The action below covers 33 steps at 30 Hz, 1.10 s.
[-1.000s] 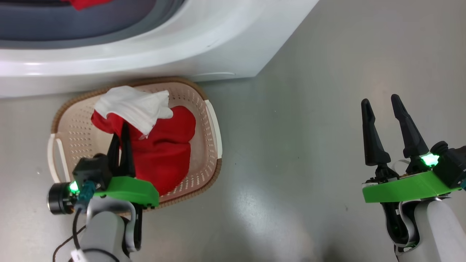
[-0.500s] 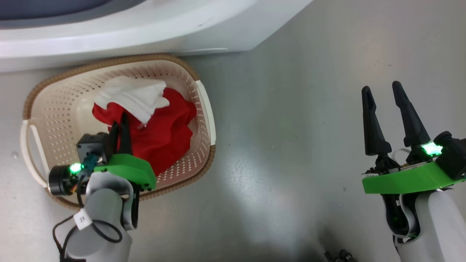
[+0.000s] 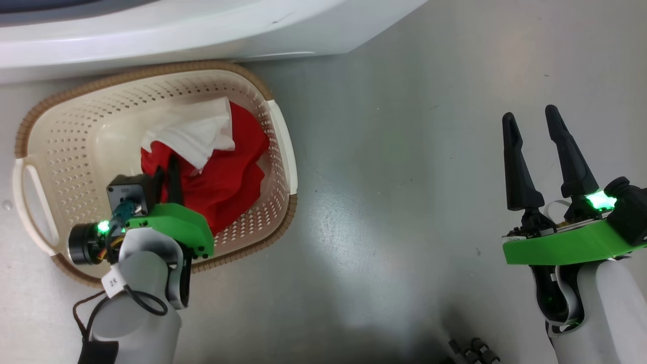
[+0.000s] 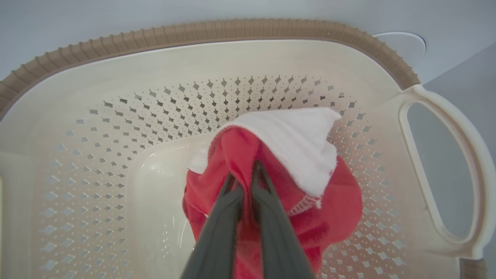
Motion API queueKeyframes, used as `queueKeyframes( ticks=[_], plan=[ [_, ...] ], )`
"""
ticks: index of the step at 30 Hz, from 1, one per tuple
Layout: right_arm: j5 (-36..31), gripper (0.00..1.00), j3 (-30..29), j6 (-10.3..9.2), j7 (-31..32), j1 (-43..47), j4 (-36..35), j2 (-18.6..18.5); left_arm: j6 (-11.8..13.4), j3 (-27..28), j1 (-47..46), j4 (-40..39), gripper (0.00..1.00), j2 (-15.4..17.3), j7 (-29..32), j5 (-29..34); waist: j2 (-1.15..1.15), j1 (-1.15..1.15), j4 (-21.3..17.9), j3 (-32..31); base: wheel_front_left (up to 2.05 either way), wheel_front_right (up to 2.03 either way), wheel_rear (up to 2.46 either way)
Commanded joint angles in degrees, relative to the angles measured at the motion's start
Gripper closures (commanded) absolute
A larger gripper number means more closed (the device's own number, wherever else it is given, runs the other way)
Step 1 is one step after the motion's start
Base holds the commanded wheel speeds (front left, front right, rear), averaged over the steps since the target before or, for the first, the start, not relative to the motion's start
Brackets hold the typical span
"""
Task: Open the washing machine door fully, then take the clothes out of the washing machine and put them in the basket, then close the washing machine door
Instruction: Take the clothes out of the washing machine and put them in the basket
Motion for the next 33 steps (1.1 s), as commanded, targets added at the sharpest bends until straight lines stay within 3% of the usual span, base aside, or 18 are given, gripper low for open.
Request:
queueKeyframes(
  ticks=[1,5,6,7,8,33],
  plan=[
    [0.18,0.0,1.2,0.01,-0.37,0.52,-1.29,-0.37,-0.08,0.9,1.19,-0.32,0.64,1.06,-0.3,-0.59,0.0,0.0,0.08,-0.01,0.0,0.0,0.0],
    [0.12,0.0,1.17,0.01,-0.37,0.35,-1.12,-0.39,-0.05,0.85,1.1,0.08,0.53,1.06,-0.3,-1.19,0.0,0.0,0.24,-0.3,0.0,0.0,0.0],
    [0.11,0.0,1.17,0.01,-0.37,0.32,-1.07,-0.39,-0.05,0.89,1.13,0.17,0.27,1.06,-0.3,-1.36,0.0,0.0,0.28,-0.44,0.0,0.0,0.0],
    [0.09,0.0,1.17,0.01,-0.37,0.3,-1.0,-0.39,-0.07,0.91,1.19,0.24,0.08,1.06,-0.3,-1.48,0.0,0.0,0.32,-0.61,0.0,0.0,0.0],
    [0.06,0.0,1.17,0.01,-0.37,0.32,-0.93,-0.4,-0.08,0.93,1.32,0.3,0.0,1.06,-0.3,-1.59,0.0,0.0,0.38,-0.93,0.0,0.0,0.0],
    [-0.98,0.0,1.57,0.01,-0.37,4.03,2.41,-0.94,-2.45,3.68,10.8,-7.7,0.0,1.06,-0.3,-3.58,0.0,0.0,3.02,-16.57,0.0,0.0,0.0]
  ],
)
